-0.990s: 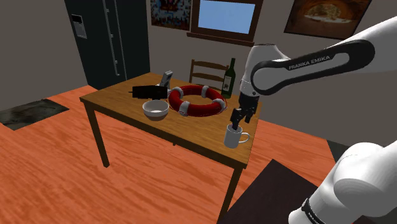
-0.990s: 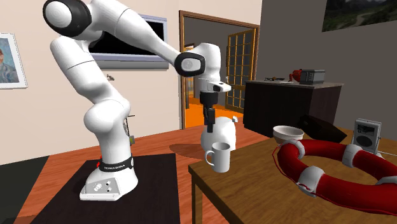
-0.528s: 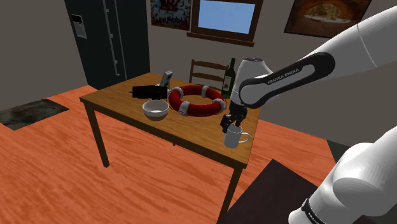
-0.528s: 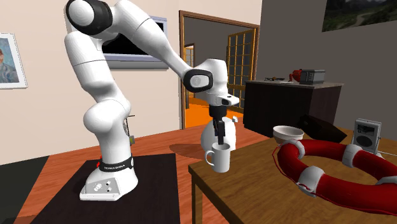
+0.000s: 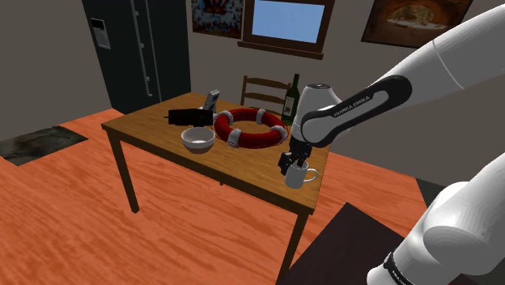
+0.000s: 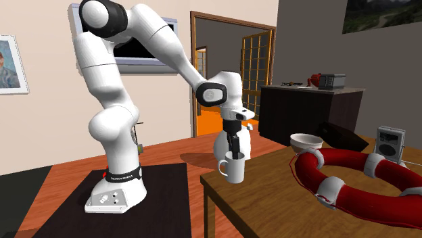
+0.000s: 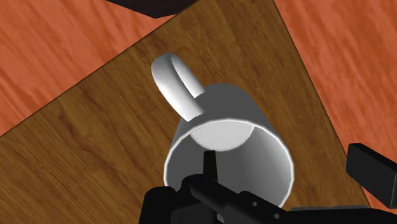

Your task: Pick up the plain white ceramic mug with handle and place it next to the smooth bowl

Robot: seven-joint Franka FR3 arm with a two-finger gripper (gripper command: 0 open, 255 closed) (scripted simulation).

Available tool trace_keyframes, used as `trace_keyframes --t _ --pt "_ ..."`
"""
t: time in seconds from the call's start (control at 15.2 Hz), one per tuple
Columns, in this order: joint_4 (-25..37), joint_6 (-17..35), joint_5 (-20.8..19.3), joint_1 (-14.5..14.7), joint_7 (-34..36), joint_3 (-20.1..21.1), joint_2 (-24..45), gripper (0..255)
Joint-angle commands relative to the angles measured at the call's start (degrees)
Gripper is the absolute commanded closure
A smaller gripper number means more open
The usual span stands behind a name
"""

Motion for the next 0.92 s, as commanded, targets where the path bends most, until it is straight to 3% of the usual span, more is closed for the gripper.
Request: trace_keyframes --t 0.0,0.26,0.33,0.86 --pt "-0.02 0.08 0.00 0.00 -0.01 0.00 0.05 0" --pt "-0.02 0.07 0.00 0.00 -0.01 -0.01 0.04 0" --pt "-0.02 0.07 0.00 0.00 -0.01 -0.01 0.04 255" --pt "-0.02 0.07 0.00 0.00 -0.01 0.00 0.04 255"
